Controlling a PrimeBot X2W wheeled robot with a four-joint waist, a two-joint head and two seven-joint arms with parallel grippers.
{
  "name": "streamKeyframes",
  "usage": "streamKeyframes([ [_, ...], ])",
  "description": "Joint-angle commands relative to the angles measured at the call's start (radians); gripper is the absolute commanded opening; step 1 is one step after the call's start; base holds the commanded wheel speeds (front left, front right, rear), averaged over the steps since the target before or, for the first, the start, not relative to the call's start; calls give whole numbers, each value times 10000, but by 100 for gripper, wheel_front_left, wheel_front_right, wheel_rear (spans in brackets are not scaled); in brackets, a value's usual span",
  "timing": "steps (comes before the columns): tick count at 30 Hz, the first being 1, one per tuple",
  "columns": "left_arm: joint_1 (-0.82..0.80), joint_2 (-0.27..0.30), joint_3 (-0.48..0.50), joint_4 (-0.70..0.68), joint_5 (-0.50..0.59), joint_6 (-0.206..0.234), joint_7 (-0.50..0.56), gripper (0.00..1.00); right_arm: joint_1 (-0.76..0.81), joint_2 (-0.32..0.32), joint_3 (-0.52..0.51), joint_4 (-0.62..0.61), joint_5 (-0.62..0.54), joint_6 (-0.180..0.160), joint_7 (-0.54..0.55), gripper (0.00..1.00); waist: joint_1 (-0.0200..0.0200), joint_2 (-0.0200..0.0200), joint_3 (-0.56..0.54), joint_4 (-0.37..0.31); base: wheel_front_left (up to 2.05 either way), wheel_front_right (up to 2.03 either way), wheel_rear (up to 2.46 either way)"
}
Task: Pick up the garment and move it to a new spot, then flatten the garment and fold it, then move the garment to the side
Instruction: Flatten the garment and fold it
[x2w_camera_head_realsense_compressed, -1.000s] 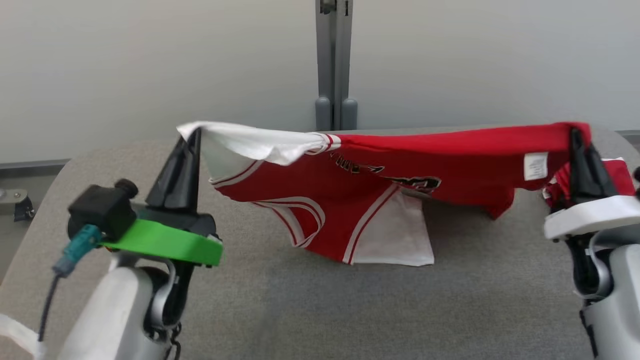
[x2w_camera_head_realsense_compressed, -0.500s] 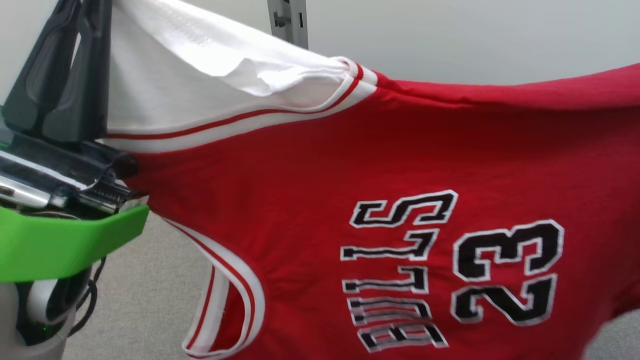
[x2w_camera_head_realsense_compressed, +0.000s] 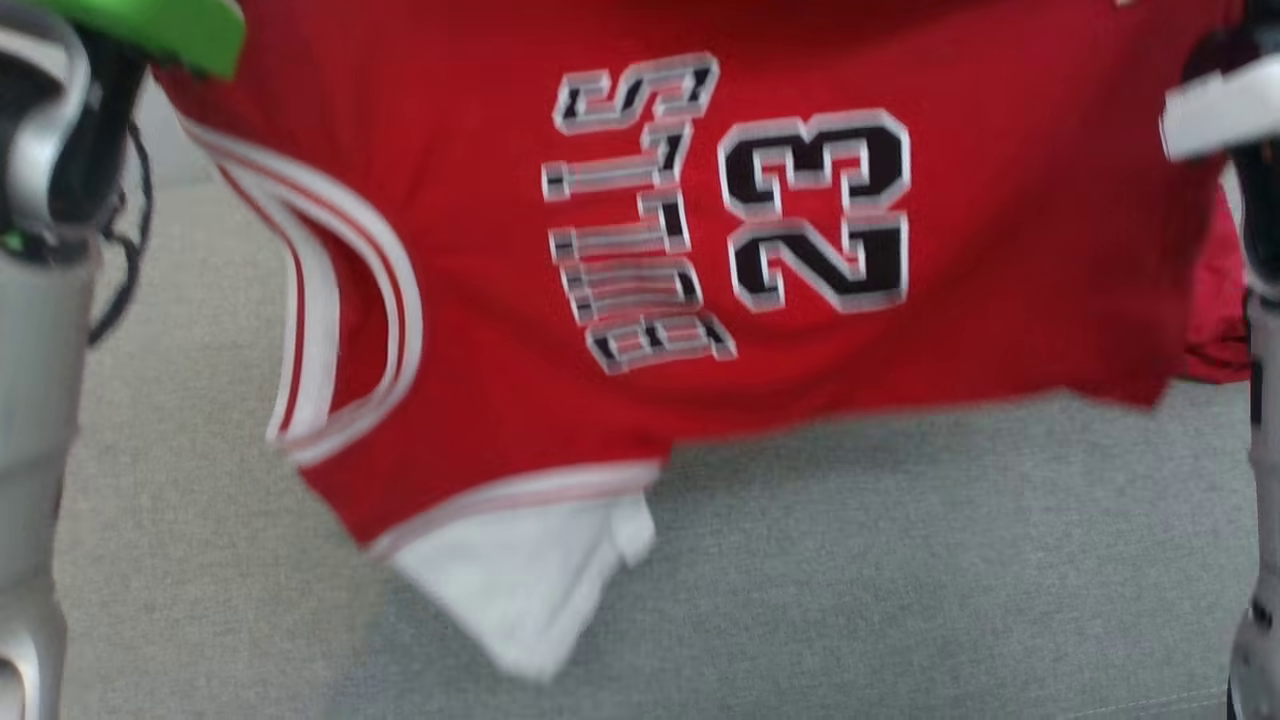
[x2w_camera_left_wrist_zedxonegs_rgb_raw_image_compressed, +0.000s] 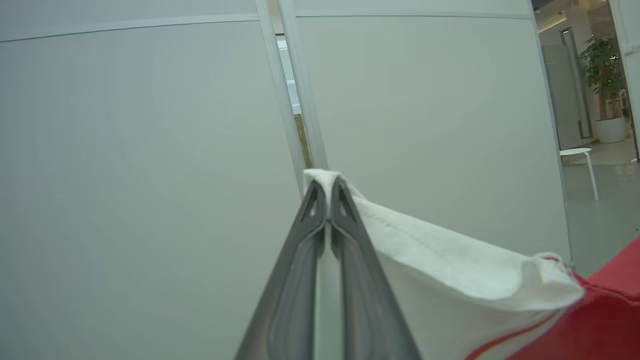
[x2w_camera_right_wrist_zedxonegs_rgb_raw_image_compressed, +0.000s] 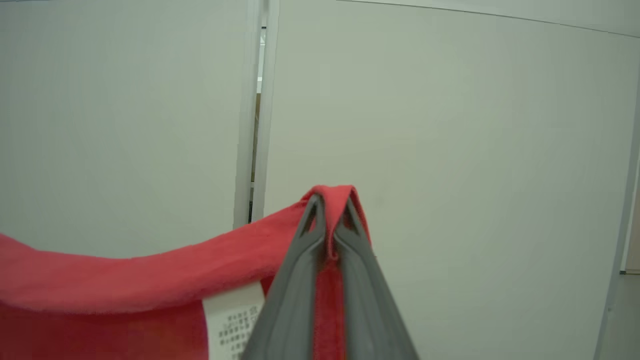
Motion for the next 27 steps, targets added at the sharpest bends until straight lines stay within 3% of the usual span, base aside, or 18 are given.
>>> streamKeyframes([
  [1, -893, -143, 192, 810, 178, 150, -326, 0, -1087, -54, 269, 833, -565, -13, -497, 0, -1, 0, 1305, -99, 0, 0, 0],
  [7, -3496, -842, 544, 3826, 762, 538, -2570, 0, -4482, 777, 349, 4830, -2408, -17, -2515, 0, -1, 0, 1617, -53, 0, 0, 0],
  [11, -3762, -1459, 319, 5078, 500, 116, -3079, 0, -5358, 1078, 109, 6735, -2962, -15, -3012, 0, -1, 0, 2260, 392, 0, 0, 0],
  [21, -1935, -2418, 158, 7192, -213, -274, -3827, 0, -4591, 1032, -186, 9867, -2969, -15, -3574, 0, -1, 0, 4131, 1309, 0, 0, 0],
  [27, -910, -2382, -70, 7701, -320, -618, -4137, 0, -3585, 1216, -289, 9830, -2188, -15, -3607, 0, -1, 0, 4191, 1231, 0, 0, 0],
])
